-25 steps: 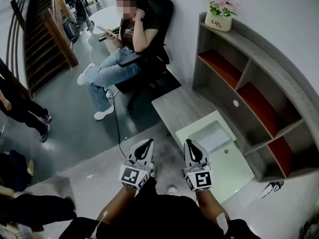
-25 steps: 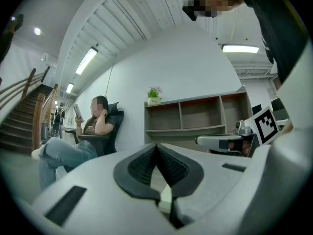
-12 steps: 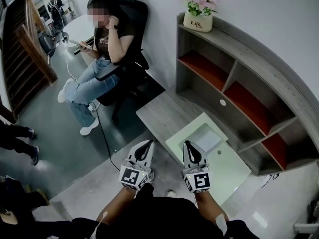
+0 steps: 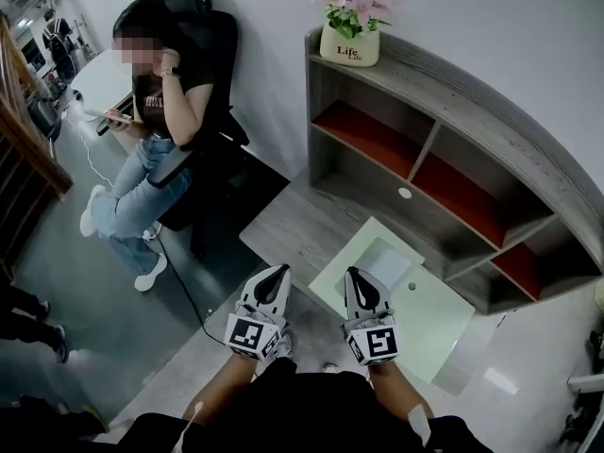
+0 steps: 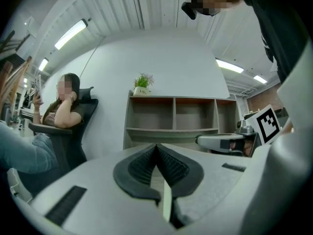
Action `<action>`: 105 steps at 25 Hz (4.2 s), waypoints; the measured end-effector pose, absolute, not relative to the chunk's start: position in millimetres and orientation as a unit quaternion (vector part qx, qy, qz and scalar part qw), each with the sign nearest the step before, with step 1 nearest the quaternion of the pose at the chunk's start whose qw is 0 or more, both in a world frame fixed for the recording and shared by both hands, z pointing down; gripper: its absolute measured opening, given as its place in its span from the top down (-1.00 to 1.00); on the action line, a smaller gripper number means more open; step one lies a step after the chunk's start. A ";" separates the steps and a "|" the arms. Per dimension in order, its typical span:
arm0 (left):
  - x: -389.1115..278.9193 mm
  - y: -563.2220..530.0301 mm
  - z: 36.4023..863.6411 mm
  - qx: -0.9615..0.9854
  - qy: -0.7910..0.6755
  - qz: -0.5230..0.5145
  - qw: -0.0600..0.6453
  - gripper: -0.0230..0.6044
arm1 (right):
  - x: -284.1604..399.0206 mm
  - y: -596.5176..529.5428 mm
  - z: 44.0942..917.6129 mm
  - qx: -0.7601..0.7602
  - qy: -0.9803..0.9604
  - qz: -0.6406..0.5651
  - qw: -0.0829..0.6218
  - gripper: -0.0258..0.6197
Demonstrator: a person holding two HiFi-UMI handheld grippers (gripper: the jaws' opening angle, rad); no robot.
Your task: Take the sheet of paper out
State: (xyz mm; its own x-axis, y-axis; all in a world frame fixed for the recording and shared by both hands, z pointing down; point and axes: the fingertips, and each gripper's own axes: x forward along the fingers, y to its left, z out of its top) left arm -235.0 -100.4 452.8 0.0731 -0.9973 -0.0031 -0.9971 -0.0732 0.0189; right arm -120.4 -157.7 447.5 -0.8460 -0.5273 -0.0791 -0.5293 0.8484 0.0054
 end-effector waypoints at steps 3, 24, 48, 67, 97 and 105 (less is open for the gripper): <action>-242.9 -115.3 454.2 0.754 -0.657 -0.008 0.009 0.91 | -127.9 -163.0 443.0 -0.301 0.953 0.017 0.039 0.85; -216.1 -173.7 484.2 0.838 -0.544 0.004 0.040 0.90 | -87.2 -186.4 490.4 -0.421 0.906 -0.010 -0.038 0.85; -163.4 -194.0 574.2 0.850 -0.509 0.090 0.100 0.90 | 35.8 -199.9 694.0 -0.452 0.824 -0.277 -0.200 0.85; -155.4 -203.7 588.9 0.848 -0.506 0.105 0.113 0.90 | 26.0 -218.6 759.9 -0.392 0.778 -0.434 -0.228 0.49; -158.8 -194.2 590.3 0.843 -0.515 0.111 0.109 0.90 | -3.5 -237.3 774.1 -0.372 0.764 -0.478 -0.225 0.84; -151.0 -190.2 583.8 0.847 -0.510 0.109 0.101 0.90 | 7.0 -233.8 767.7 -0.381 0.764 -0.472 -0.220 0.84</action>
